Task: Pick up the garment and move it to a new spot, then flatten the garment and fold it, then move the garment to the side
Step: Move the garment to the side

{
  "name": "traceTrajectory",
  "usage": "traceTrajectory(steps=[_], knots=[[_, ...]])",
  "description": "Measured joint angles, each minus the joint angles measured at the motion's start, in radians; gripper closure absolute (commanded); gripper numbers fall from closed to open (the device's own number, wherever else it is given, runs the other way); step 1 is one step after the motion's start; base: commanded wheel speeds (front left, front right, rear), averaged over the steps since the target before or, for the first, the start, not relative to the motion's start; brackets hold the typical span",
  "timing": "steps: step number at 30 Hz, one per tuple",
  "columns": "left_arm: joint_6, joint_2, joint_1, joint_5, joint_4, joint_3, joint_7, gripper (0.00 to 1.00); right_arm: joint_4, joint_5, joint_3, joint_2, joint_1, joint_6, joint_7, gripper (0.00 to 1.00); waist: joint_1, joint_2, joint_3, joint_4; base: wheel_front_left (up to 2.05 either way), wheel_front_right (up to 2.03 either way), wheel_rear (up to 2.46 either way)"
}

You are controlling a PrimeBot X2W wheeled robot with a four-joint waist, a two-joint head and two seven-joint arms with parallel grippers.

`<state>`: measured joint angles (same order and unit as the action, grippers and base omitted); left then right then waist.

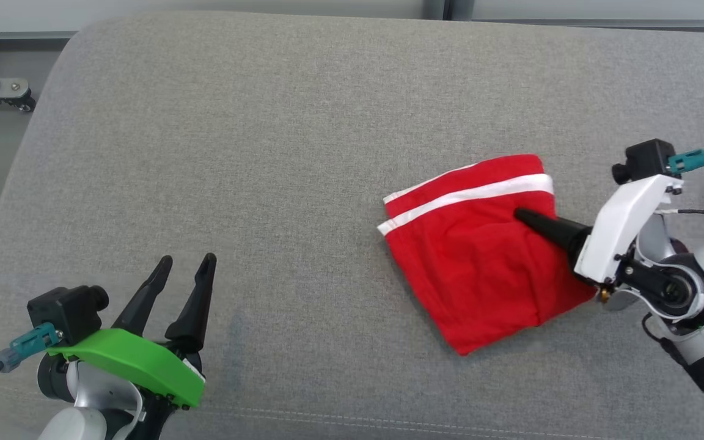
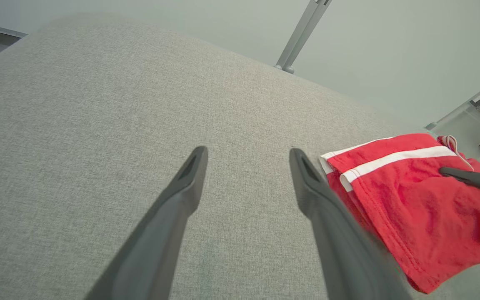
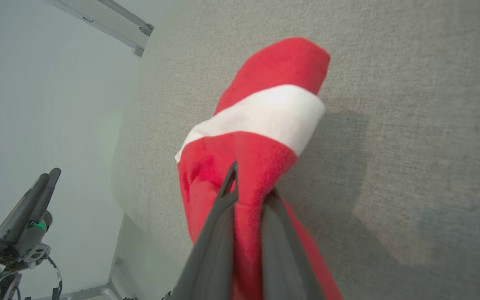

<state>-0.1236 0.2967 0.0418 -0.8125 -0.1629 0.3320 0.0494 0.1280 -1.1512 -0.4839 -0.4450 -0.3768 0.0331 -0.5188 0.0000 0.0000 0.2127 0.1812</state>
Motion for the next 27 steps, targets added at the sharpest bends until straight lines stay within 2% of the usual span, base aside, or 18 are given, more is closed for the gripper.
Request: traceTrajectory(steps=[5,7,9,15,23,27], knots=[[0.000,0.014,-0.004,0.006,-0.031,0.000,0.013,0.00,0.033,0.036,0.061,-0.114,-0.002,0.049,-0.002,1.00,0.0000,0.0000,0.030,-0.016,0.00,0.00,0.00],[0.000,0.023,-0.003,0.015,-0.046,-0.005,0.021,0.00,0.044,0.063,0.082,-0.170,-0.010,0.051,-0.007,1.00,0.0000,0.0000,0.046,-0.024,0.00,0.00,0.00],[0.000,0.035,-0.001,0.022,-0.056,-0.012,0.026,0.00,0.049,0.087,0.100,-0.217,-0.035,0.067,-0.015,1.00,0.0000,0.0000,0.064,-0.032,0.00,0.00,0.00],[0.000,0.044,0.010,0.029,-0.091,-0.015,0.048,0.00,0.052,0.122,0.161,-0.277,-0.141,0.075,-0.015,1.00,0.0000,0.0000,0.112,-0.059,0.00,0.00,0.00],[0.000,0.040,0.079,0.060,-0.142,-0.021,0.046,0.00,0.052,0.126,0.203,-0.282,-0.231,0.082,-0.014,1.00,0.0000,0.0000,0.183,-0.112,0.00,0.00,0.00],[0.000,0.040,0.099,0.095,-0.155,-0.026,0.035,0.00,0.083,0.128,0.239,-0.311,-0.233,0.083,-0.010,1.00,0.0000,0.0000,0.210,-0.129,0.00,0.00,0.00]])
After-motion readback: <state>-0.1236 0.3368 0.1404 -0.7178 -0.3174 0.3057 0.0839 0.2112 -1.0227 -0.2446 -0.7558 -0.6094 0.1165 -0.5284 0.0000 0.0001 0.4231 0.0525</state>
